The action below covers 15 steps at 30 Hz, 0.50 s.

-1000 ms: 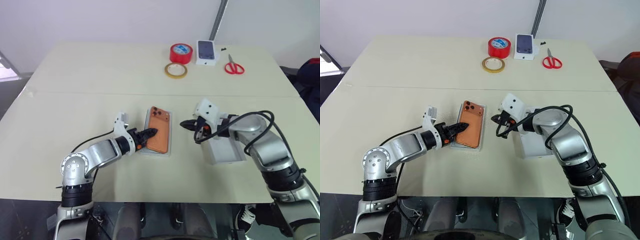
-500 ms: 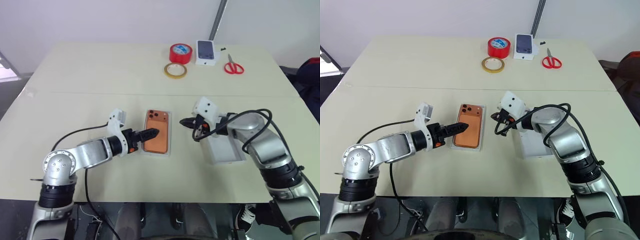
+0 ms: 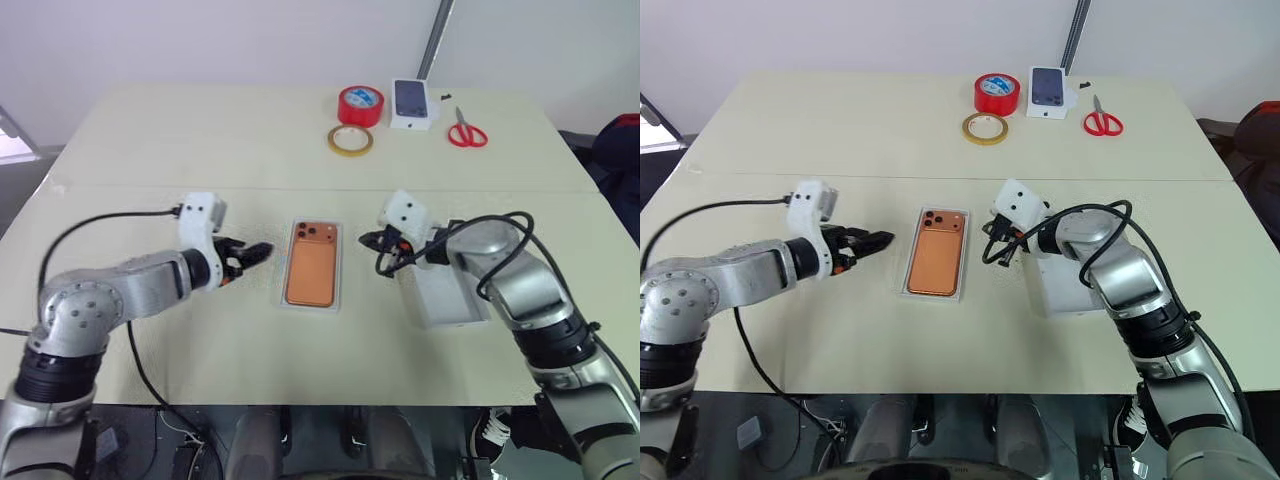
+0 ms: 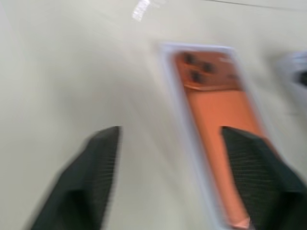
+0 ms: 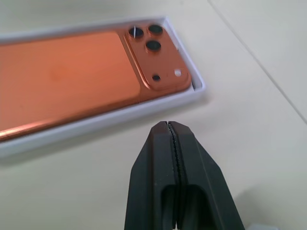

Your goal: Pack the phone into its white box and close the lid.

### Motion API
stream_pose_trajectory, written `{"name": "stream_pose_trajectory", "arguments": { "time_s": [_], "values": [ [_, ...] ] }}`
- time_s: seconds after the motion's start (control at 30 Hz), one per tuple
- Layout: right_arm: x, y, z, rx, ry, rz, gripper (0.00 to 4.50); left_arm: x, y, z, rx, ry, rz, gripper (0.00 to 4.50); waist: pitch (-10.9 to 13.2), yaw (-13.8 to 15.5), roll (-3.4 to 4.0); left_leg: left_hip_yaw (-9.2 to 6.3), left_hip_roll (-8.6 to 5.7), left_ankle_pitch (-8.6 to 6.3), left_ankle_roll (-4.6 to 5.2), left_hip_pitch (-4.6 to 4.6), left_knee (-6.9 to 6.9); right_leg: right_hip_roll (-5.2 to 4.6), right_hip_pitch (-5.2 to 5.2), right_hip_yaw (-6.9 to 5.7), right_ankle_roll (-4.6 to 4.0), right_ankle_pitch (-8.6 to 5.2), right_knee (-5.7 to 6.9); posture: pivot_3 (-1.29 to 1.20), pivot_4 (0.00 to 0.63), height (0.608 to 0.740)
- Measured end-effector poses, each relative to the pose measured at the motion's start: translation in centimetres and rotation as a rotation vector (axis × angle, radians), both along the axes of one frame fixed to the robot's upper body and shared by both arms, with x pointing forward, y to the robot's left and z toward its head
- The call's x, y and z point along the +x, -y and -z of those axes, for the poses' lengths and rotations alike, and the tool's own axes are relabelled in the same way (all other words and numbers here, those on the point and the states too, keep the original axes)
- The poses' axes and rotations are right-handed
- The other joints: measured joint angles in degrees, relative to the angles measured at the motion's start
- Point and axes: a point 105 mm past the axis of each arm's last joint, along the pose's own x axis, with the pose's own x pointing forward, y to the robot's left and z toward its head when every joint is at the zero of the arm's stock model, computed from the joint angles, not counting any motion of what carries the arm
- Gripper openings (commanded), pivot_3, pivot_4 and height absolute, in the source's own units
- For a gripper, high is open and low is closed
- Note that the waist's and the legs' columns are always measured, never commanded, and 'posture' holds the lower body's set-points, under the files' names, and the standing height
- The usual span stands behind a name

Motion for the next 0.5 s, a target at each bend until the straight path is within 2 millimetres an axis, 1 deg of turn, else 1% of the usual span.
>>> {"name": "stream_pose_trajectory", "arguments": {
  "time_s": [0.07,0.13,0.27,0.37,0.43,0.5],
  "values": [
    [0.0,-0.1,0.7,-0.028,-0.02,0.01,0.0,0.3,-0.7,0.3,0.076,0.023,0.0,0.96,0.02,0.08,0.04,0.01,0.03,0.0,-0.01,-0.06,-0.04,-0.04,-0.07,0.0,0.0,0.0,-0.01,0.0,0.15,0.74],
    [-0.1,-0.4,1.1,-0.05,-0.036,0.013,0.0,0.4,-0.9,1.2,0.15,0.021,0.034,0.02,0.03,0.09,0.05,0.02,0.02,0.0,0.0,-0.19,-0.03,-0.09,-0.15,0.0,0.0,0.0,-0.01,0.0,0.15,0.74],
    [-0.2,-1.1,2.2,-0.139,-0.02,0.001,0.0,0.2,-0.5,3.1,0.21,-0.015,0.122,0.02,0.04,0.04,0.06,0.02,0.02,-0.01,0.01,-0.31,-0.02,-0.13,-0.23,0.0,0.0,0.0,-0.05,0.0,0.15,0.74],
    [-0.4,-1.4,2.8,-0.175,-0.014,-0.005,0.0,0.2,0.3,3.9,0.236,-0.025,0.181,0.02,0.04,0.09,0.06,0.01,0.02,-0.01,0.02,-0.38,-0.01,-0.12,-0.27,-0.01,0.01,0.0,-0.04,0.0,0.15,0.74],
    [-0.4,-1.8,2.9,-0.18,-0.013,-0.008,0.0,0.4,1.3,4.1,0.258,-0.015,0.228,0.02,0.04,0.09,0.06,0.01,0.01,0.0,0.02,-0.39,0.02,-0.11,-0.26,-0.02,0.01,0.0,-0.04,0.0,0.15,0.74],
    [-0.6,-2.6,3.1,-0.188,-0.009,-0.033,0.0,0.7,2.9,4.1,0.24,0.004,0.278,0.02,0.05,0.05,0.05,0.01,0.01,0.01,0.05,-0.4,0.06,-0.1,-0.24,-0.02,0.02,0.0,-0.03,0.0,0.15,0.74]
  ]
}}
